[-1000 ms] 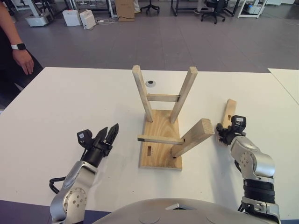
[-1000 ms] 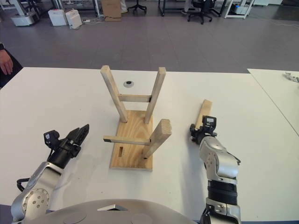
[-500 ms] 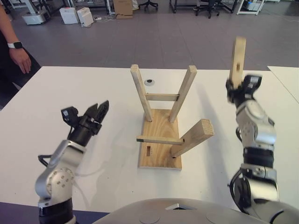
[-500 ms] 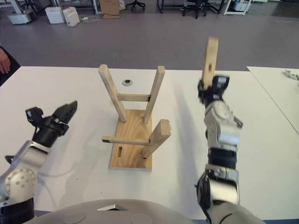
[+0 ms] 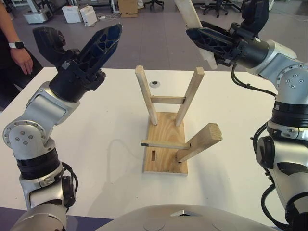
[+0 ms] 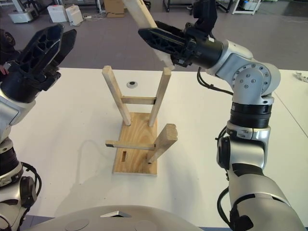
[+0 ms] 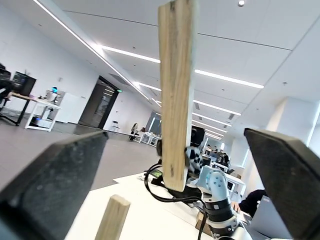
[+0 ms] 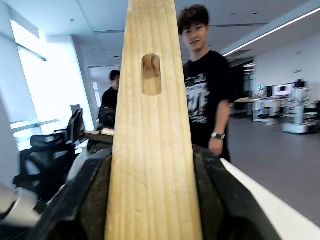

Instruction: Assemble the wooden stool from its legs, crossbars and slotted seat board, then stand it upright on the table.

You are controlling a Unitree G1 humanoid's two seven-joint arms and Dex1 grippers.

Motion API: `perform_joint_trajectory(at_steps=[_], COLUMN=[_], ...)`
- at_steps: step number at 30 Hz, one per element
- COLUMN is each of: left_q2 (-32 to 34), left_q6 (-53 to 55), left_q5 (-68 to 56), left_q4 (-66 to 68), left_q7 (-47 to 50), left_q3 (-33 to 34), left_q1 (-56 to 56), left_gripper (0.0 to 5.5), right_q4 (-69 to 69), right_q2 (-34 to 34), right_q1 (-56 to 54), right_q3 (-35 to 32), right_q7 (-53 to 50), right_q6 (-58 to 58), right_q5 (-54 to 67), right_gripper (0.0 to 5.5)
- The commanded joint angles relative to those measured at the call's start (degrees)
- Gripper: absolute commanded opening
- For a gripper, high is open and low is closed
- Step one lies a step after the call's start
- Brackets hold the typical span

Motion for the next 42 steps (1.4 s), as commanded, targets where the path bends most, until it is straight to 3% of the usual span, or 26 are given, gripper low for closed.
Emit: perform_joint_trajectory(at_steps=[1,9,25,33,36,40,42], left_q2=[1.0,0.0,-2.6,-0.2,1.6,9.0,16.4], left_q6=[0.9,-0.6,-2.0,-1.9,-1.4,1.2,4.1], left_q5=[0.1,2.1,2.2,2.0,2.1,1.6,2.3], left_q4=[0.8,2.0,0.7,2.2,3.2,4.5,5.6], left_q7=[-1.0,-1.6,0.5,0.4,-0.1,-2.9,-5.1], left_q3=[-2.4,-3.3,-5.2,-3.1,-2.0,2.8,8.9], left_q1=[-4.3,-6.6,-7.4,-6.9,-7.6,-7.0,-3.8], left_gripper=[5.03,5.03,2.14,2.04,2.03,2.03,2.03], right_q4=[1.9,1.3,0.0,4.5,5.0,4.9,5.6], right_q2=[-2.8,-3.9,-1.7,1.7,3.1,0.2,-3.5], right_q1=[-2.8,-3.9,-4.2,-6.6,-6.6,-4.8,-0.4], right_q3=[5.2,8.6,7.2,3.3,1.1,-4.9,-13.5], right_q7=[7.8,15.1,13.8,6.5,3.2,-2.8,-7.9], right_q6=[3.5,8.7,13.6,14.2,12.3,5.4,0.1], right_q5=[-1.4,-0.9,0.6,0.6,0.2,-3.1,-4.6], right_gripper=[2.05,2.05,2.05,2.05,2.76,3.23,3.23])
